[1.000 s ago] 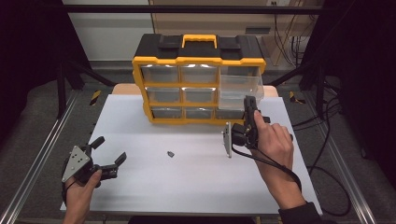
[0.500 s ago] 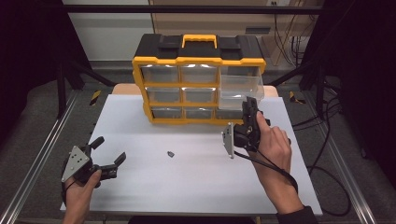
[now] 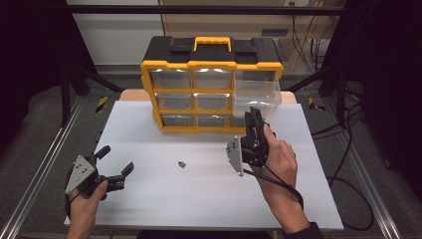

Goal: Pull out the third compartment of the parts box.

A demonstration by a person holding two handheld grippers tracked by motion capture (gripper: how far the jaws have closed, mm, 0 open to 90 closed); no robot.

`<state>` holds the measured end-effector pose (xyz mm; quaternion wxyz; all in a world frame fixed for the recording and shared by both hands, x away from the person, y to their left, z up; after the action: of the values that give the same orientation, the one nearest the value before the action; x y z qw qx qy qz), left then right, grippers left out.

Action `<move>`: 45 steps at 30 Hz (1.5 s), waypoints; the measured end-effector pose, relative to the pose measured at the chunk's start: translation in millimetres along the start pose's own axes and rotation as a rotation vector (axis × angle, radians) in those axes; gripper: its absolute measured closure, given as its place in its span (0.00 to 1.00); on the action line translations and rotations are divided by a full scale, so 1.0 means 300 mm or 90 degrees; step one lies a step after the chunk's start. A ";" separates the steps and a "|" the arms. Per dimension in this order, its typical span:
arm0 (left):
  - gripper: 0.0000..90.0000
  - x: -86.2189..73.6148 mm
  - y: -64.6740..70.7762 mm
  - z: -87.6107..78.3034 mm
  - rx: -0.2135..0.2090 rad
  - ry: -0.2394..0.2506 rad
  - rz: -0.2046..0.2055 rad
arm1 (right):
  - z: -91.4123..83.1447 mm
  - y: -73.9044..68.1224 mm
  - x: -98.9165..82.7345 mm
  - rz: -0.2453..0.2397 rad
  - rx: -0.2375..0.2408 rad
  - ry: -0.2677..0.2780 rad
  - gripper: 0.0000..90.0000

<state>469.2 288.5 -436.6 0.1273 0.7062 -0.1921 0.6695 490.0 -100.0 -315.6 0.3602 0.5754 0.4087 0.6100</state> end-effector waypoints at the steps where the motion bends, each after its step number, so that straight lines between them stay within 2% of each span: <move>1: 0.02 0.000 0.000 0.000 0.000 0.000 0.001 | -0.001 -0.002 0.004 0.007 0.000 0.004 0.79; 6: 0.02 -0.001 -0.001 0.000 0.002 -0.001 0.001 | -0.003 -0.015 0.014 0.018 0.003 0.010 0.80; 15: 0.01 -0.001 -0.001 -0.001 0.002 -0.001 0.002 | 0.006 -0.066 0.040 0.036 0.033 0.023 0.79; 21: 0.01 0.000 -0.001 -0.002 0.002 0.000 0.002 | 0.016 -0.108 0.069 0.051 0.059 0.034 0.78; 27: 0.01 0.000 0.000 -0.002 0.001 -0.001 0.002 | 0.027 -0.143 0.094 0.081 0.090 0.046 0.75; 29: 0.01 -0.001 0.000 -0.002 0.001 -0.001 0.001 | 0.032 -0.163 0.107 0.114 0.115 0.051 0.70; 30: 0.01 -0.001 0.000 -0.001 0.001 -0.001 0.001 | 0.032 -0.163 0.107 0.114 0.115 0.051 0.70; 32: 0.01 -0.001 -0.001 -0.001 0.001 -0.001 0.001 | 0.041 -0.187 0.122 0.140 0.143 0.051 0.63; 33: 0.01 -0.001 -0.001 -0.001 0.001 -0.001 0.001 | 0.041 -0.187 0.122 0.140 0.143 0.051 0.63; 34: 0.01 0.000 -0.001 -0.002 0.001 0.000 0.002 | 0.047 -0.208 0.131 0.159 0.166 0.052 0.58; 36: 0.01 0.000 0.000 -0.001 0.000 -0.001 0.002 | 0.049 -0.216 0.134 0.168 0.174 0.050 0.56; 37: 0.01 -0.001 0.002 -0.001 0.000 -0.002 0.003 | 0.057 -0.240 0.141 0.194 0.201 0.045 0.51; 38: 0.01 -0.001 0.002 -0.001 0.000 -0.002 0.003 | 0.057 -0.240 0.141 0.194 0.201 0.045 0.51; 45: 0.01 0.000 0.006 0.000 -0.001 -0.004 0.003 | 0.088 -0.317 0.166 0.288 0.288 0.023 0.32</move>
<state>468.4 286.9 -436.6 0.1254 0.7077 -0.1947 0.6675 509.6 -13.9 -382.0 0.0714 0.7062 0.4020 0.5784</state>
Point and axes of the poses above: each handheld gripper's, and its own axes: z roughly forward along the jaws, x roughly out of its top, y roughly to its right, the point moved 6 cm from there along z, roughly forward along the jaws, and after that the axes turned 7 degrees about x, right-handed, at the moved point
